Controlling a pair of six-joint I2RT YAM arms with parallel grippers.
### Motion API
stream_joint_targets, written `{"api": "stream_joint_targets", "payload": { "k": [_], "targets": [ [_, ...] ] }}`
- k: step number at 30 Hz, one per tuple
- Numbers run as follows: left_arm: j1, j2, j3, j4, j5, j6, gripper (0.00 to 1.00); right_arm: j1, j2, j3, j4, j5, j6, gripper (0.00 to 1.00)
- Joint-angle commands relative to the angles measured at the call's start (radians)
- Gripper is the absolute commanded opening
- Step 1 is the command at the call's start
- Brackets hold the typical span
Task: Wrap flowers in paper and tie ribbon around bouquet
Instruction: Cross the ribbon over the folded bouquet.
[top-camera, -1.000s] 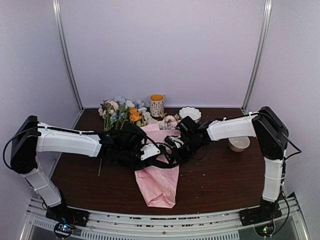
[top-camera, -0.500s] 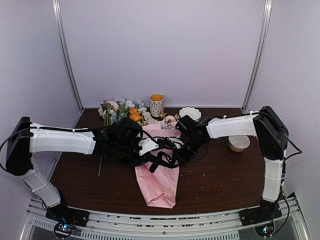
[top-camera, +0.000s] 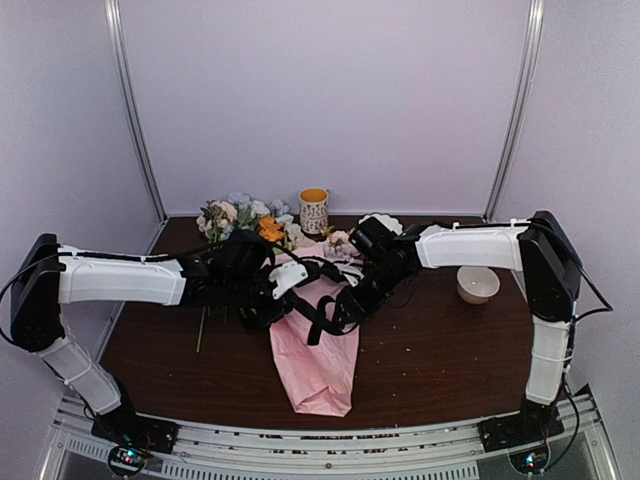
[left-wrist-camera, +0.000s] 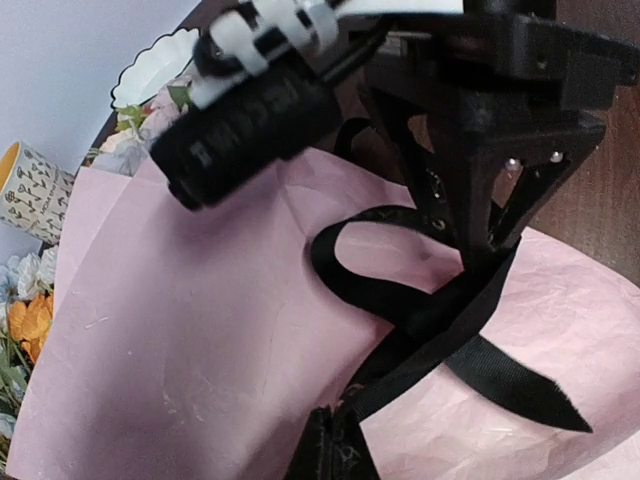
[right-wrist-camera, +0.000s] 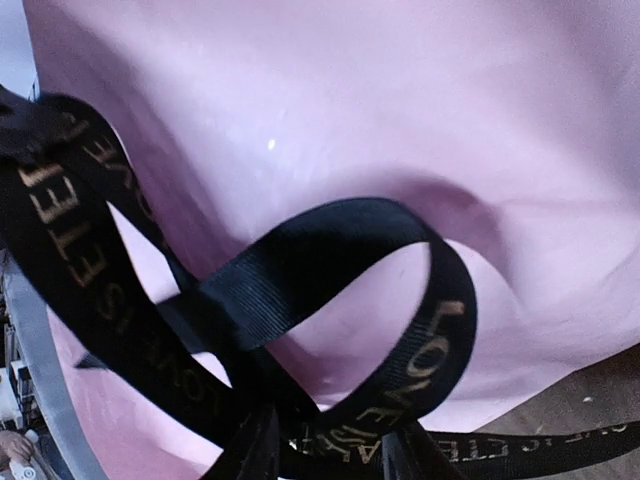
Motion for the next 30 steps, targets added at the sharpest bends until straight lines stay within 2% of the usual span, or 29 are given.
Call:
{"api": "stream_joint_targets", "payload": {
  "k": [1,6,11,14,17,24,27,30],
  "targets": [
    [0.035,0.035,-0.009,0.078,0.050,-0.071,0.00,-0.033,-0.028,0.038,0.092,0.043,0.120,0.37],
    [0.062,0.063,-0.017,0.095,0.100,-0.112,0.00,-0.038,-0.089,-0.028,0.211,0.067,0.220,0.37],
    [0.069,0.090,-0.023,0.114,0.128,-0.143,0.00,-0.030,-0.221,-0.159,0.331,0.197,0.295,0.46],
    [0.073,0.099,-0.027,0.127,0.138,-0.159,0.00,-0.012,-0.260,-0.172,0.305,0.303,0.284,0.53],
    [0.084,0.101,-0.040,0.152,0.155,-0.183,0.00,0.029,-0.281,-0.192,0.293,0.374,0.293,0.54],
    [0.099,0.101,-0.086,0.219,0.217,-0.236,0.00,0.193,-0.327,-0.374,0.538,0.364,0.483,0.49],
    [0.100,0.108,-0.092,0.226,0.224,-0.247,0.00,0.232,-0.285,-0.366,0.532,0.384,0.510,0.49],
    [0.101,0.108,-0.092,0.228,0.227,-0.253,0.00,0.236,-0.235,-0.364,0.543,0.361,0.615,0.53]
  ]
}}
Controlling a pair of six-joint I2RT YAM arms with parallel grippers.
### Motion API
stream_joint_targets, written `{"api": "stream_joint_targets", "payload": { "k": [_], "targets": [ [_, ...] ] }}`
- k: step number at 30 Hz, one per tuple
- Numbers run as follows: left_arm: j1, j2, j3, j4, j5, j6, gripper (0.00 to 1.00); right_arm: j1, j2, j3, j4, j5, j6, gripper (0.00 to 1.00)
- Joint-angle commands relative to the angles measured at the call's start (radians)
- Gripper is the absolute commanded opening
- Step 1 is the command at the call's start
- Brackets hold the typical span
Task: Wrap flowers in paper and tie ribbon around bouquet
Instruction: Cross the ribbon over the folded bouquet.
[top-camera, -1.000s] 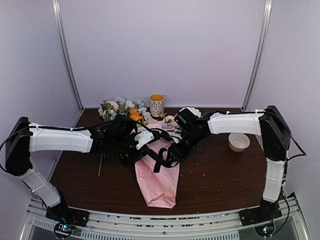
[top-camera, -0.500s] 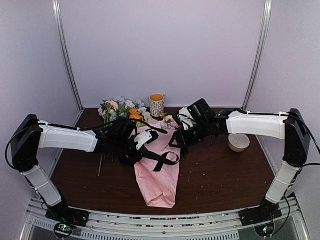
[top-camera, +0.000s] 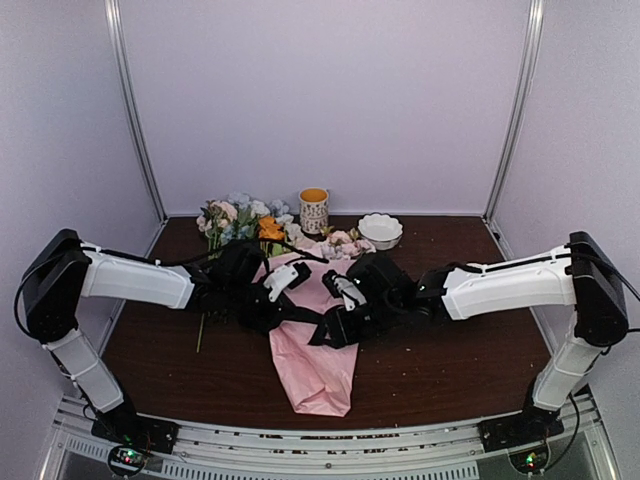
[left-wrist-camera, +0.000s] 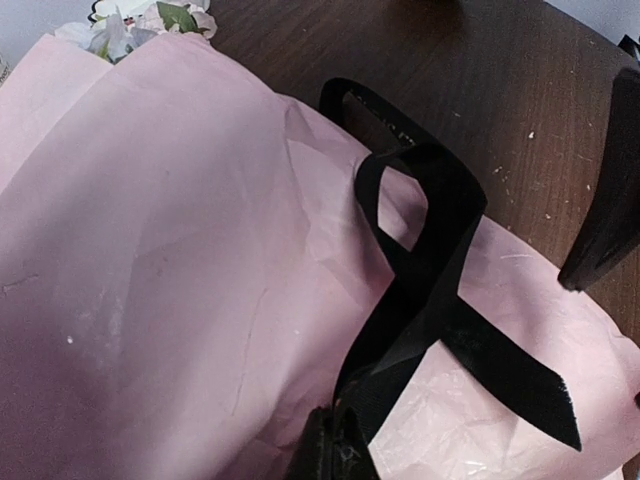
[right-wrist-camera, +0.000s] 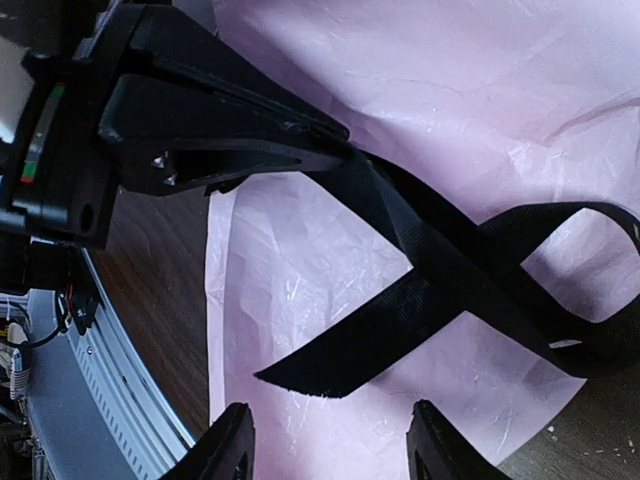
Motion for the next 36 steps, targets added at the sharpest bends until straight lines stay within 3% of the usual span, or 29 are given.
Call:
{"api": "stream_joint_targets", "payload": {
  "k": [1,21,30,33,36],
  "targets": [
    [0.005,0.012,-0.006,0.071,0.035,-0.031,0.00,-0.002,0.059,0.010,0.079,0.016,0.164,0.54],
    [0.005,0.022,-0.018,0.100,0.062,-0.044,0.00,-0.005,0.203,0.162,-0.027,0.106,0.186,0.58],
    [0.008,0.019,-0.020,0.099,0.056,-0.042,0.00,-0.005,0.227,0.173,-0.114,0.166,0.148,0.56],
    [0.011,0.017,-0.020,0.102,0.058,-0.041,0.00,-0.006,0.233,0.175,-0.140,0.170,0.127,0.51],
    [0.014,0.015,-0.020,0.102,0.058,-0.041,0.00,-0.005,0.235,0.175,-0.150,0.167,0.117,0.36]
  ]
}}
